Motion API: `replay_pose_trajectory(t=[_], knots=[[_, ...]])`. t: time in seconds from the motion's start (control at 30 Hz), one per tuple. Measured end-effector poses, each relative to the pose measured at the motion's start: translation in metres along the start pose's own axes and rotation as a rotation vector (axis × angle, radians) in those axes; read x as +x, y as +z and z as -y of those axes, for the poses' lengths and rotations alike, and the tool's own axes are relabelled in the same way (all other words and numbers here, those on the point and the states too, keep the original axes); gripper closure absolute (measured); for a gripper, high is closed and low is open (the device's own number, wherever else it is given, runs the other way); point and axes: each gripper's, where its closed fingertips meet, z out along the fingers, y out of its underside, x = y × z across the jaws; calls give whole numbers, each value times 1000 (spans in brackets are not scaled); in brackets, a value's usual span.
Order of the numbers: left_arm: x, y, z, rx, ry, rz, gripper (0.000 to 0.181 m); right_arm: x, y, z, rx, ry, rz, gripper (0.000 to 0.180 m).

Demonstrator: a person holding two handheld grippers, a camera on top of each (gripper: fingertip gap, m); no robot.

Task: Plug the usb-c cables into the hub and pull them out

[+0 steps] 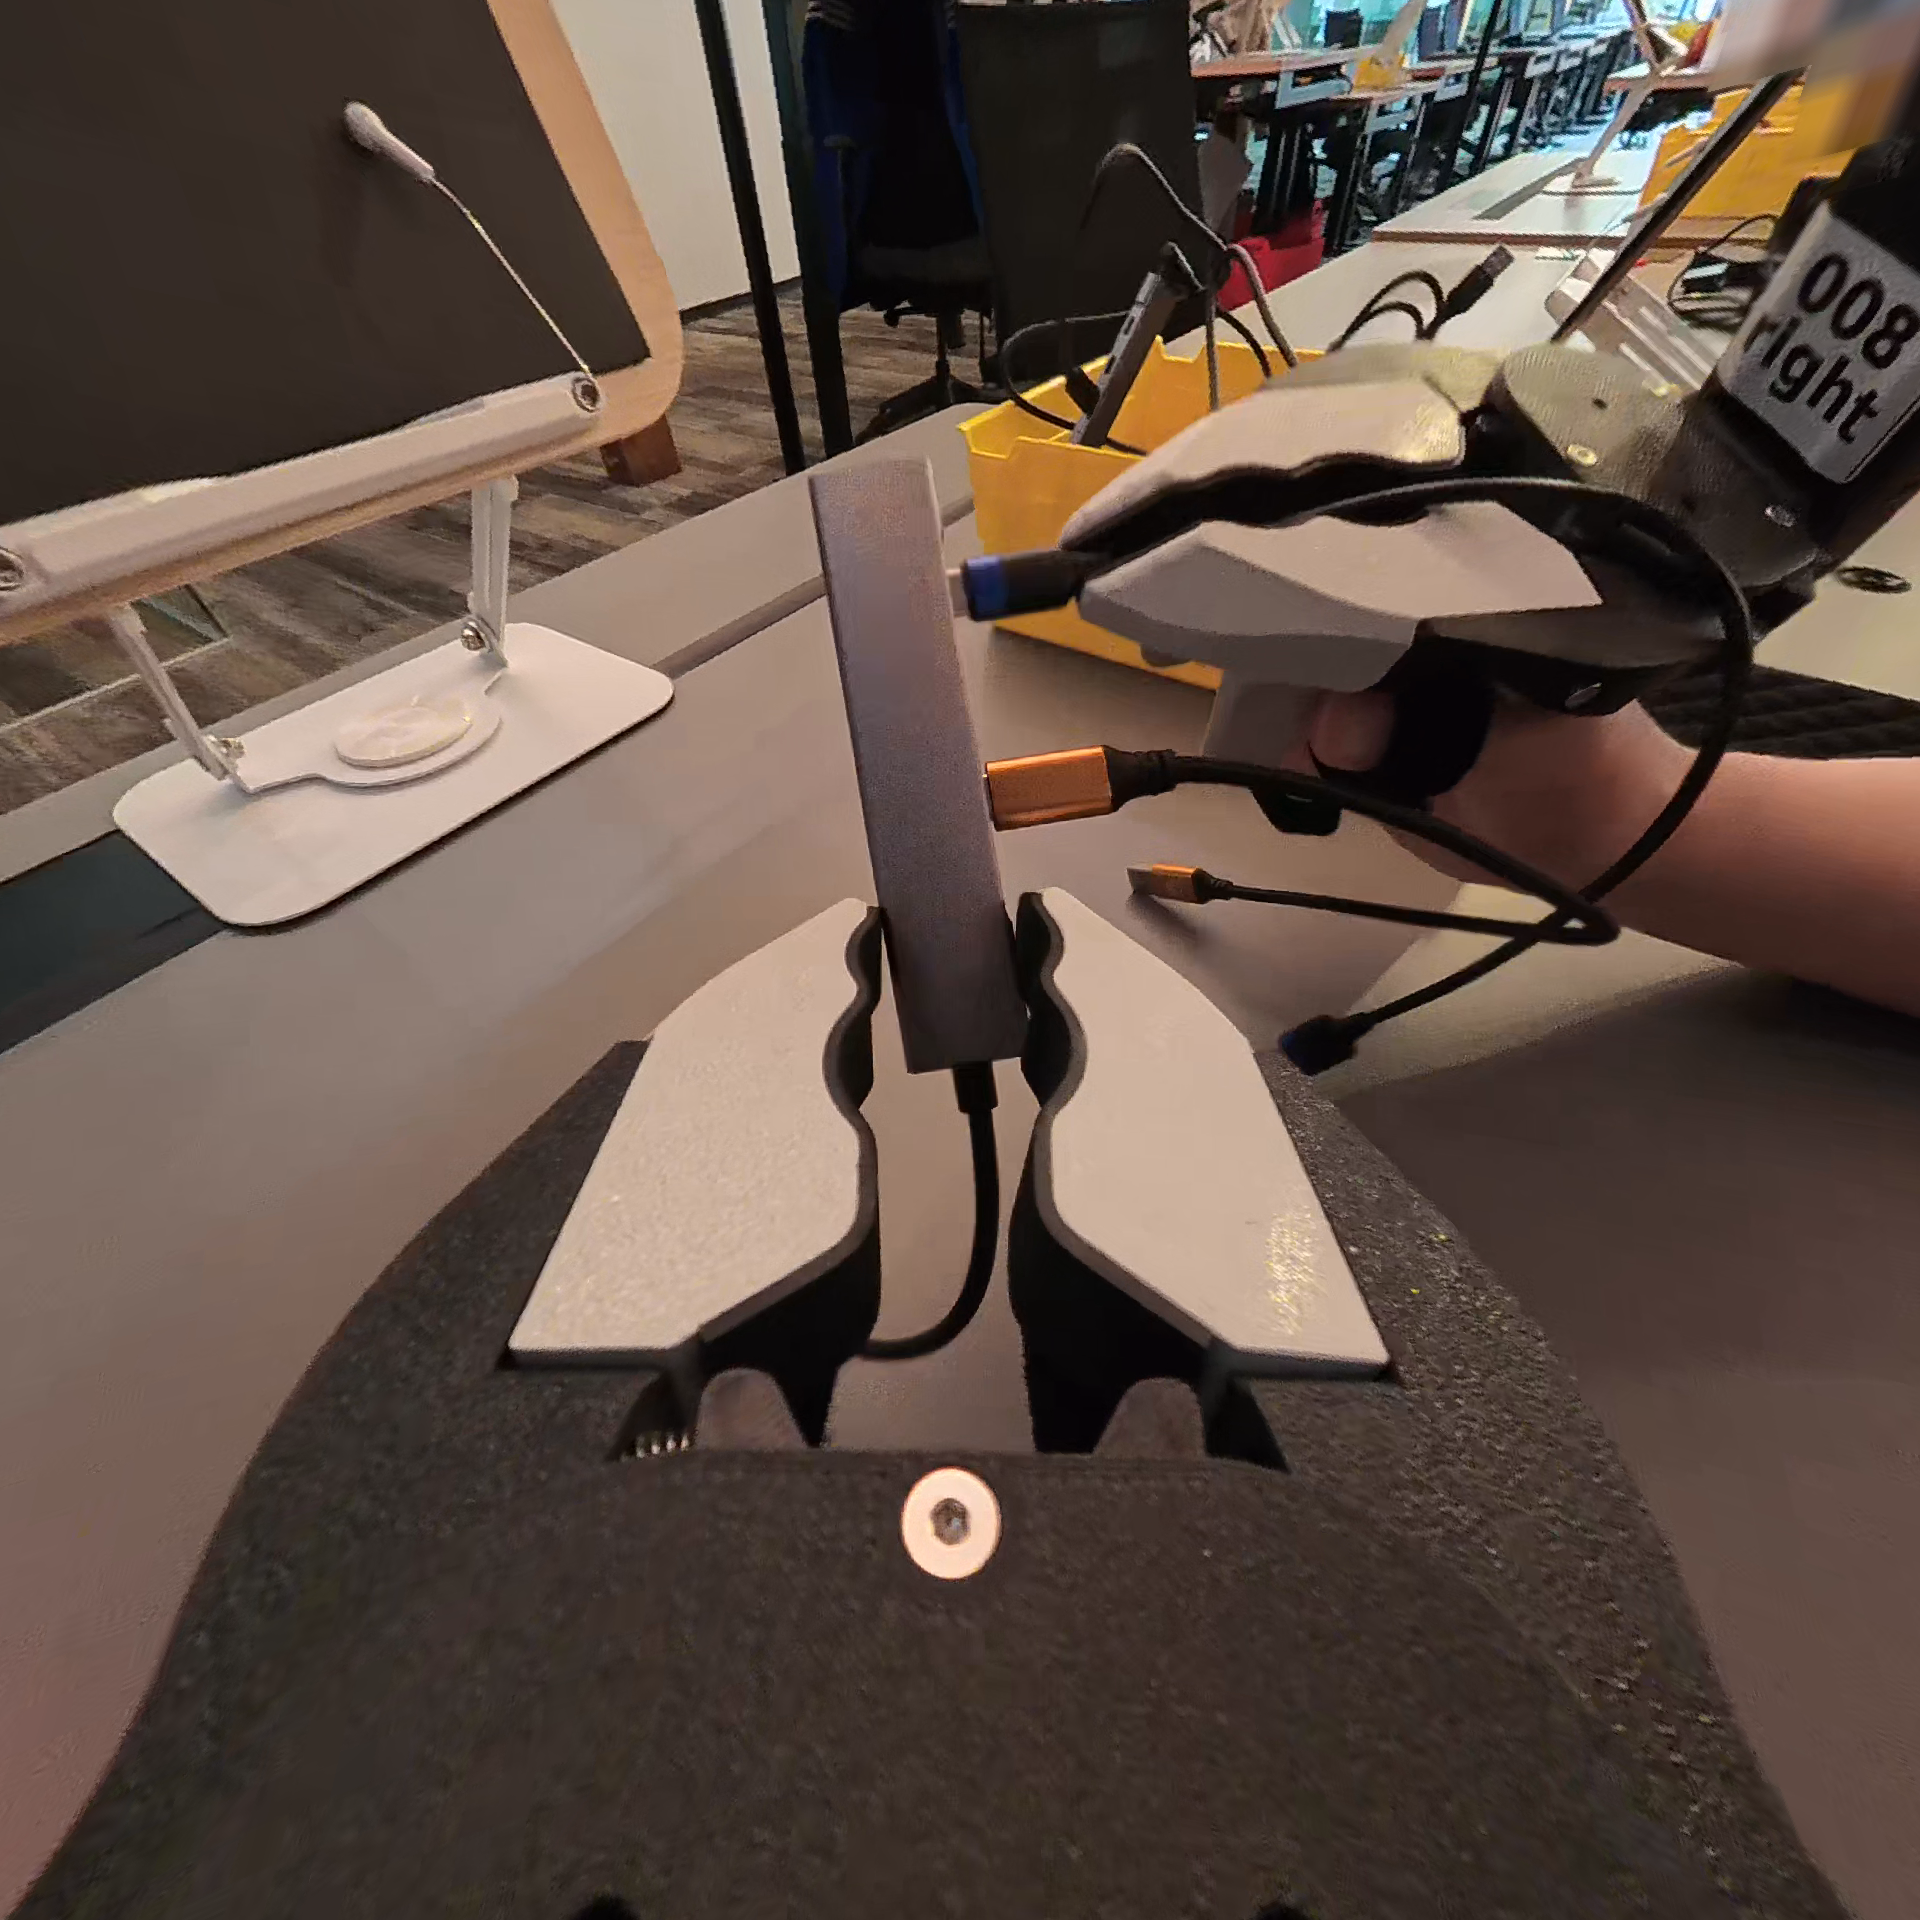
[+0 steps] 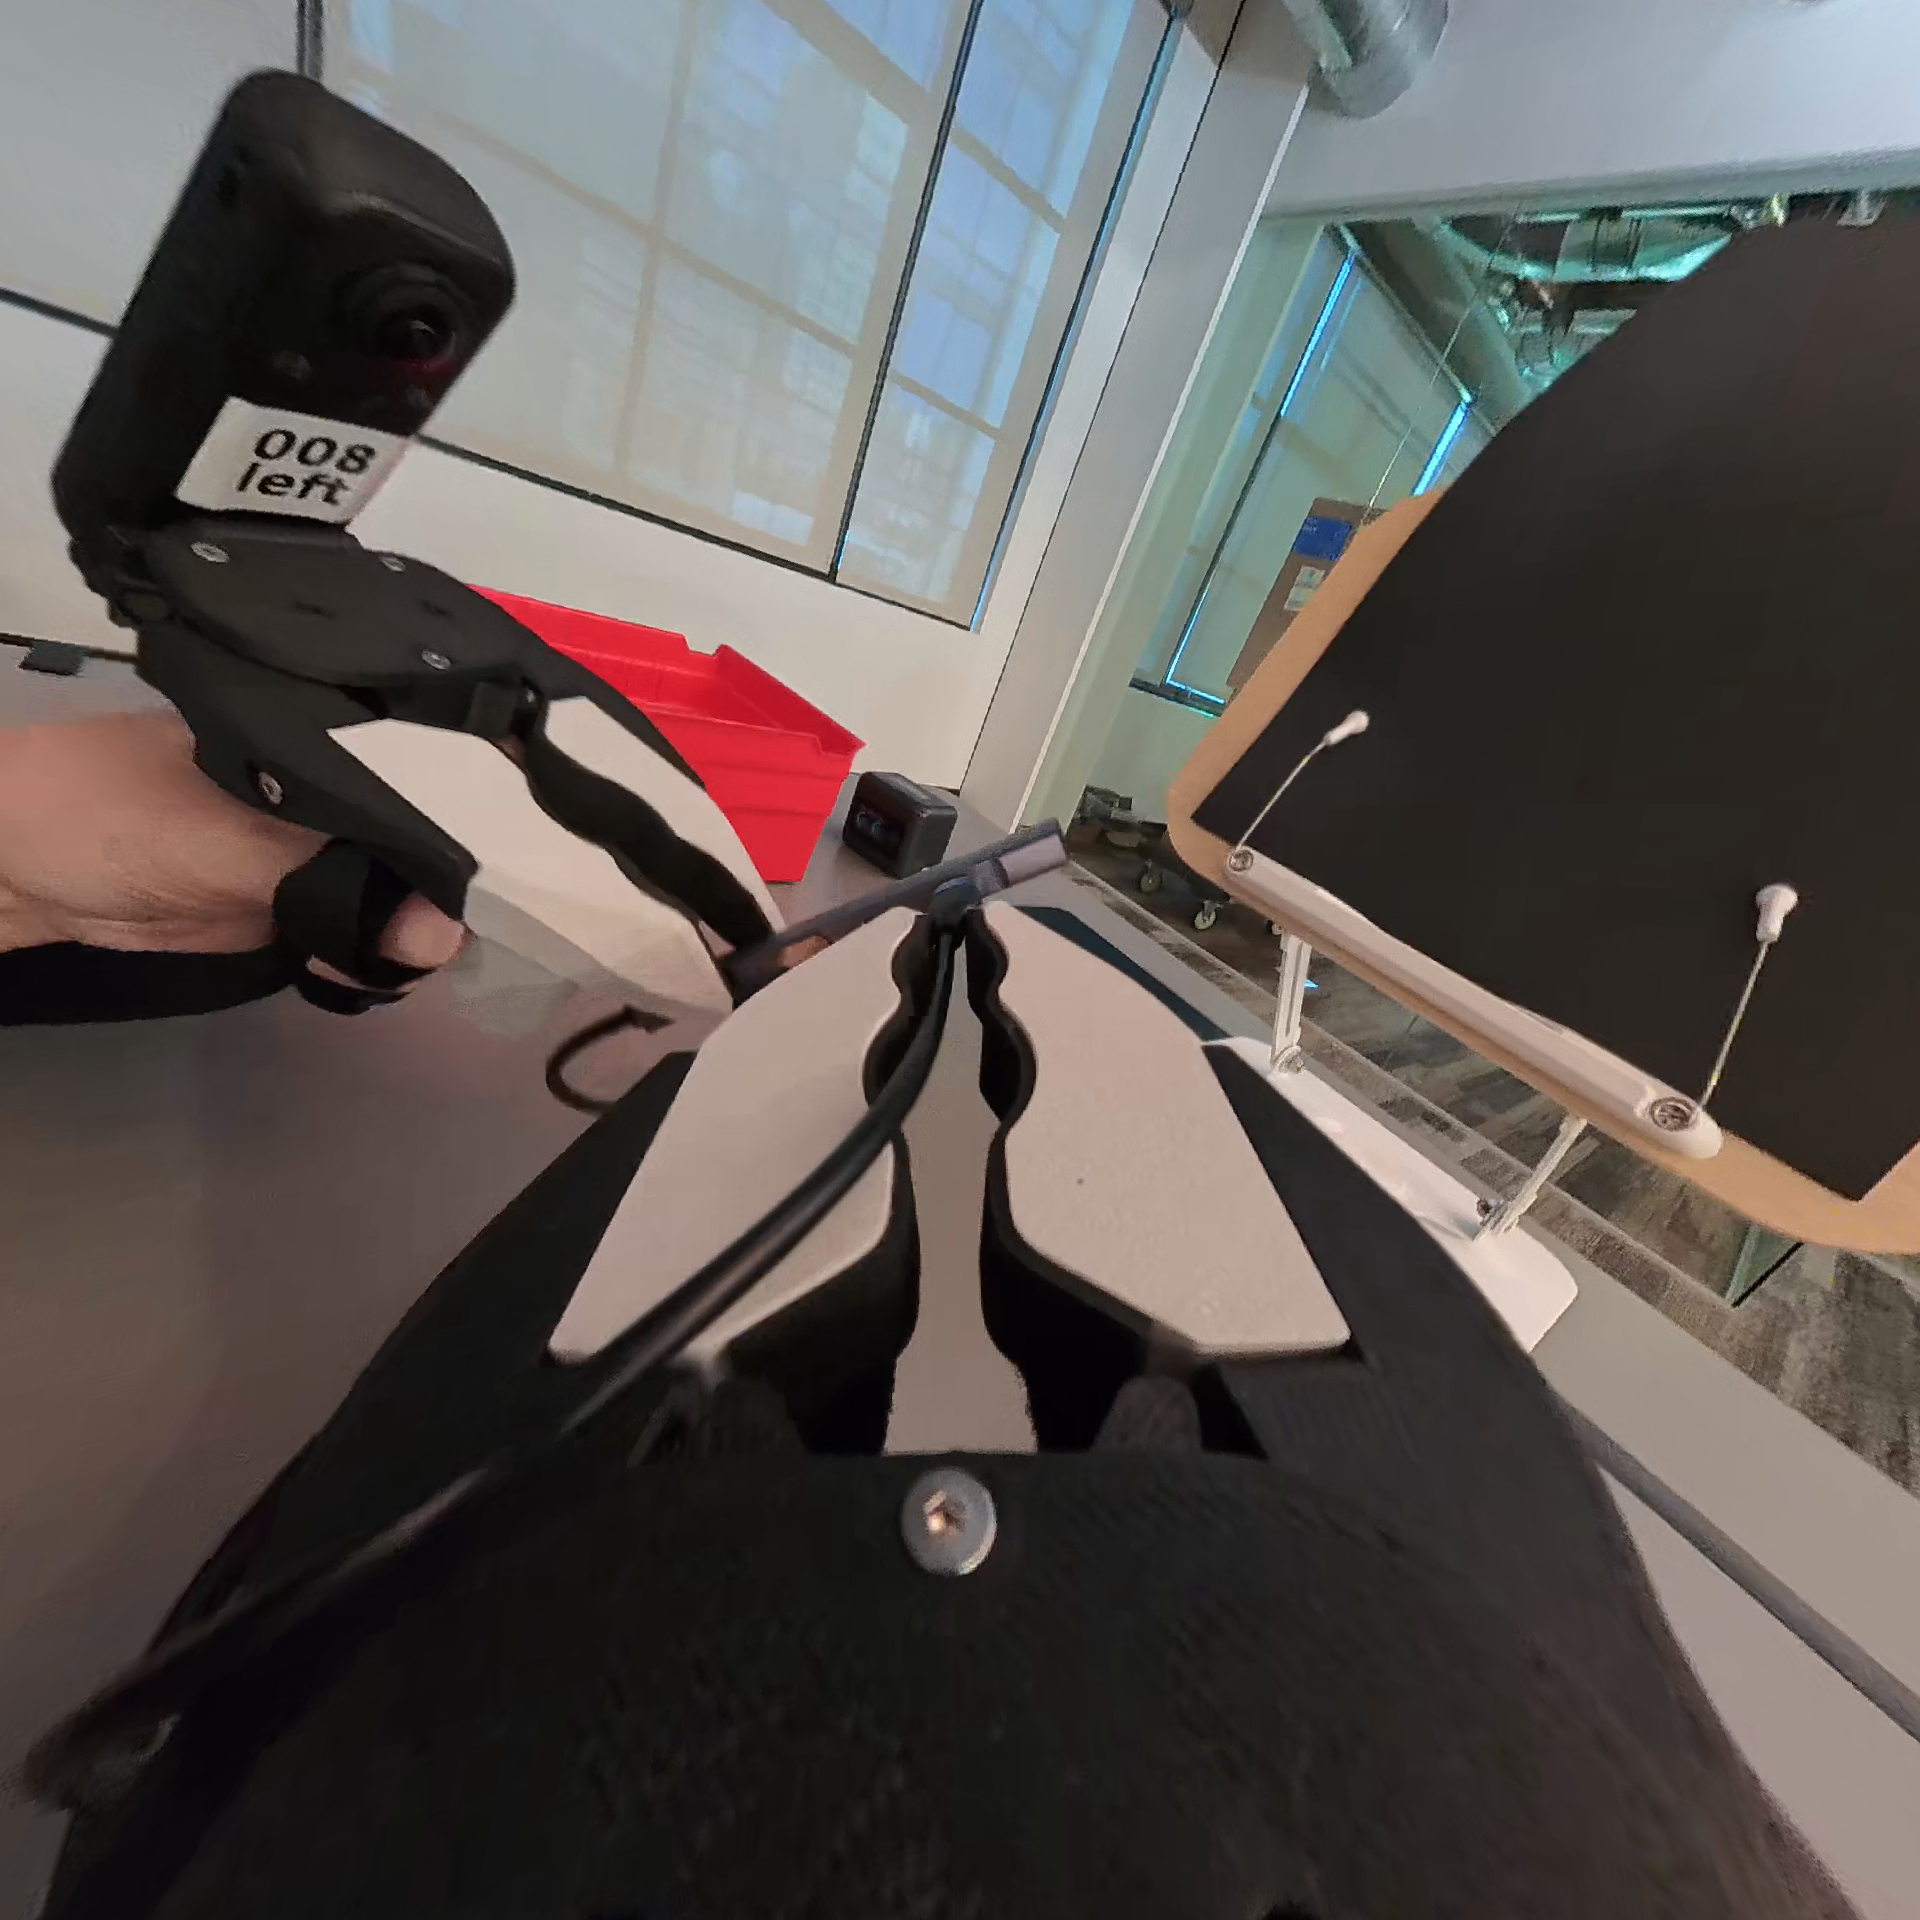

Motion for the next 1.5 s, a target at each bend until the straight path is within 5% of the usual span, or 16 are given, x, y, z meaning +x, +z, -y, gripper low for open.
replay_pose_trajectory(t=[0.33,0.6,1.5], knots=[[0,16,-7,73,-99,-81,154,-6,5,-12,-57,-28,25,173],[2,24,-10,70,7,-84,154,-2,2,-19,-60,-38,56,173],[7,15,-42,-233,200,-47,153,-24,-2,-40,-197,-254,236,172]])
